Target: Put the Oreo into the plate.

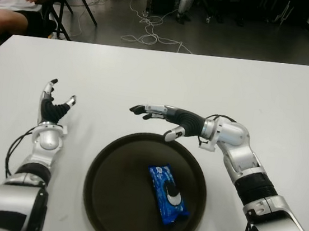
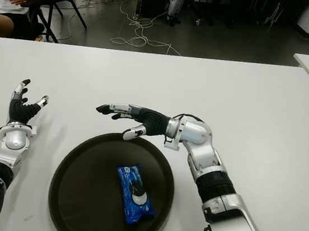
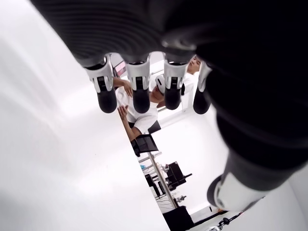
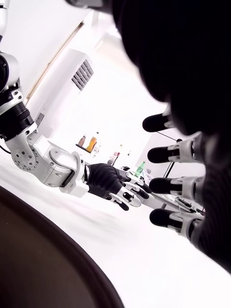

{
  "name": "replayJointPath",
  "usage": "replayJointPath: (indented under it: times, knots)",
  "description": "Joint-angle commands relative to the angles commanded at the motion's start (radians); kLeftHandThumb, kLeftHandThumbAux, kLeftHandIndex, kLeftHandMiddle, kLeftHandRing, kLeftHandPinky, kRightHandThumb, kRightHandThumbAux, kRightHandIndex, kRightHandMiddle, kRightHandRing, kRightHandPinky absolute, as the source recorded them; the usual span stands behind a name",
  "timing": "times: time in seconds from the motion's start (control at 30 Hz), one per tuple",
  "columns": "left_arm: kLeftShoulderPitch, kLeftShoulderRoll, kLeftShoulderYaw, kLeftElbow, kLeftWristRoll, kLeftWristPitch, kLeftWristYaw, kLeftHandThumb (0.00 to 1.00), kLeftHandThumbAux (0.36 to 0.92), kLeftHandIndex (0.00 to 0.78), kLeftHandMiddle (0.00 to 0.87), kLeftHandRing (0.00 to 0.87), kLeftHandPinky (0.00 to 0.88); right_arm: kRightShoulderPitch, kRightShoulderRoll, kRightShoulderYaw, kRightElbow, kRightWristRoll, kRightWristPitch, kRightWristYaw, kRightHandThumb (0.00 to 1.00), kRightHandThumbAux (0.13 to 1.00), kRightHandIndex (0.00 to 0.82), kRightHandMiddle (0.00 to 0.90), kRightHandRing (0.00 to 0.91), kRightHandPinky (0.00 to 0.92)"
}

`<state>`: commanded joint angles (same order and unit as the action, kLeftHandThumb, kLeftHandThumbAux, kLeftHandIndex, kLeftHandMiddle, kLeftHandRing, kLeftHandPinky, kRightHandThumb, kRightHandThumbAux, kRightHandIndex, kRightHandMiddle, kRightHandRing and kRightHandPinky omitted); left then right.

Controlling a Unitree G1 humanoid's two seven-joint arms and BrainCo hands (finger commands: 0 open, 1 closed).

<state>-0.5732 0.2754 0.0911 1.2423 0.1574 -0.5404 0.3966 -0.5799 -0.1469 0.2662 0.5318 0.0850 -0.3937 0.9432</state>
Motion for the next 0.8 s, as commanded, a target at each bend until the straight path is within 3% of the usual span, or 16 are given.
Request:
replayJointPath:
  times: [0.57, 0.7, 0.8]
  knots:
    - [0.001, -0.005, 0.006, 0.000, -0.007, -0.004, -0.006, 0.000, 0.743, 0.059, 0.079, 0.056, 0.035, 0.002, 0.005, -0.007, 0.034, -0.027, -0.036, -0.065, 0.000, 0.355, 0.000, 0.030, 0.000, 0.000]
    - [0.004, -0.007, 0.004, -0.003, -0.004, -0.003, -0.001, 0.000, 0.744, 0.055, 0.078, 0.056, 0.029, -0.051, -0.035, -0.063, 0.061, 0.010, -0.019, -0.056, 0.000, 0.387, 0.000, 0.020, 0.000, 0.000]
    - [0.005, -0.008, 0.004, -0.003, -0.004, -0.003, 0.001, 0.000, 0.742, 0.054, 0.075, 0.054, 0.030, -0.071, -0.064, -0.103, 0.120, -0.006, -0.055, -0.101, 0.000, 0.421, 0.000, 0.013, 0.000, 0.000]
